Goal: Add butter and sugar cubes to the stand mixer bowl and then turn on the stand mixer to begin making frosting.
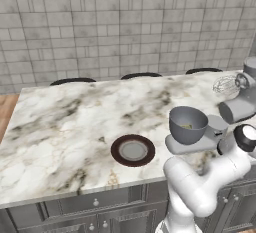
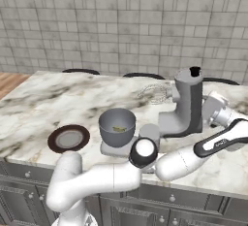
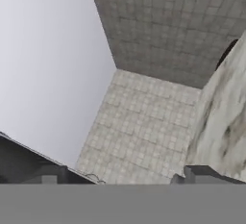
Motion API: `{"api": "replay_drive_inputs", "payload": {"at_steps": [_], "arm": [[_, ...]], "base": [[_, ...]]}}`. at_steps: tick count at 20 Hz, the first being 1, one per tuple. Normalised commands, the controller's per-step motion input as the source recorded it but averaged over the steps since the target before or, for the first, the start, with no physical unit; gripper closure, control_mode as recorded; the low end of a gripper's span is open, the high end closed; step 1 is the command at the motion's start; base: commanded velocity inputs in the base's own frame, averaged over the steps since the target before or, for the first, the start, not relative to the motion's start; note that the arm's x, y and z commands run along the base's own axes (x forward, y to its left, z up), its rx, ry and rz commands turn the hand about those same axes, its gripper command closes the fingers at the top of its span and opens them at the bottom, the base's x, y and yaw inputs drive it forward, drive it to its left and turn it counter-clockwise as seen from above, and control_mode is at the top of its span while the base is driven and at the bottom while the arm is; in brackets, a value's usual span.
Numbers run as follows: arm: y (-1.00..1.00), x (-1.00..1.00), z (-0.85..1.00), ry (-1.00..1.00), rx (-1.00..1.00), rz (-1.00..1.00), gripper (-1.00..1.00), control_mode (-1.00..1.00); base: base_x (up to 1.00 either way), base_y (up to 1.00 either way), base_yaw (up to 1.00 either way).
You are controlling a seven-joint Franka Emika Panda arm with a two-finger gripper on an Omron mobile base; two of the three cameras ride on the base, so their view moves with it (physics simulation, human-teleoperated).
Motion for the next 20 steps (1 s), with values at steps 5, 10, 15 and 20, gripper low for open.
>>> {"api": "replay_drive_inputs", "payload": {"at_steps": [5, 10, 15, 20], "arm": [[1.0, -0.22, 1.0, -0.48, -0.43, 0.29, -1.0, -1.0], [1.0, -0.29, 0.74, -0.53, -0.59, 0.23, -1.0, -1.0], [1.0, -0.7, -0.03, -0.68, -0.75, 0.16, -1.0, -1.0], [0.77, -0.95, -0.55, -0.86, -0.68, 0.17, -1.0, -1.0]], "base": [[0.0, 0.0, 0.0], [0.0, 0.0, 0.0], [0.0, 0.0, 0.0], [0.0, 0.0, 0.0]]}}
